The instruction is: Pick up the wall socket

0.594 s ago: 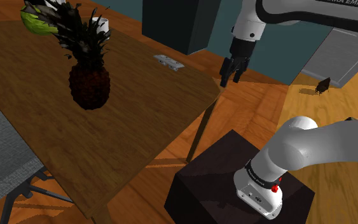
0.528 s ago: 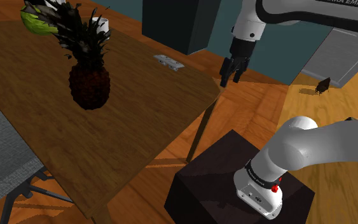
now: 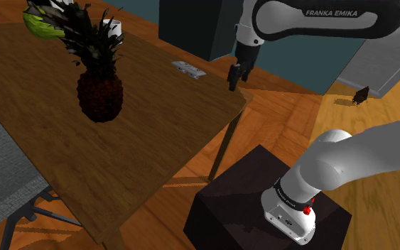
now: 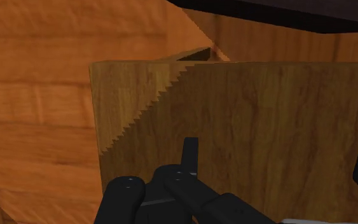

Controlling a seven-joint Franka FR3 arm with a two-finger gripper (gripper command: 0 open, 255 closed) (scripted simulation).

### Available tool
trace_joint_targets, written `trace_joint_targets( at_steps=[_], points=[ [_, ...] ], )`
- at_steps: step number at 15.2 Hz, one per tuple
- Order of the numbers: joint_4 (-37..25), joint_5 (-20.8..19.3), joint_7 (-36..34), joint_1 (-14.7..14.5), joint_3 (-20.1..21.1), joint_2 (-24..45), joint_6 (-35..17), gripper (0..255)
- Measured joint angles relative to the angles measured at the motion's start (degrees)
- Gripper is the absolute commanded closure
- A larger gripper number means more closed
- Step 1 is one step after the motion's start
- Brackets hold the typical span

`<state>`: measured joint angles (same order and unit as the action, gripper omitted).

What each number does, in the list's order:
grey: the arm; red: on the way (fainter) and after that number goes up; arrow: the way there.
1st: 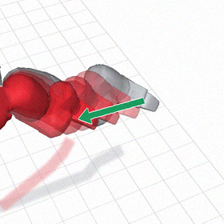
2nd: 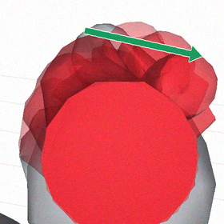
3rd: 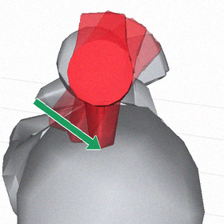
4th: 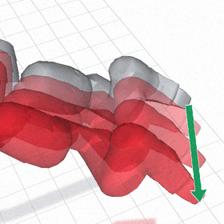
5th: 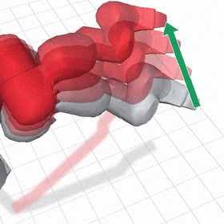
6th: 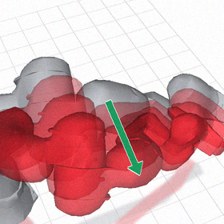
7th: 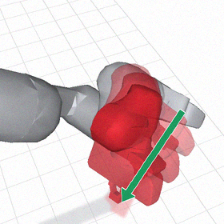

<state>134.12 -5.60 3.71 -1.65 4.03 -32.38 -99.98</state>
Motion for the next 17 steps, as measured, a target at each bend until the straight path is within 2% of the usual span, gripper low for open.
trace_joint_targets(
  at_steps=[6, 9, 17],
  points=[
    [-3.6, -9.8, 2.2, 0.4, 3.2, 9.0, -10.1, 0],
    [-7.6, -15.4, 2.2, 0.6, 5.2, 14.3, -13.5, 0],
    [-16.6, -33.3, -0.1, 0.9, 9.7, 27.2, -21.3, 0]
  ],
)
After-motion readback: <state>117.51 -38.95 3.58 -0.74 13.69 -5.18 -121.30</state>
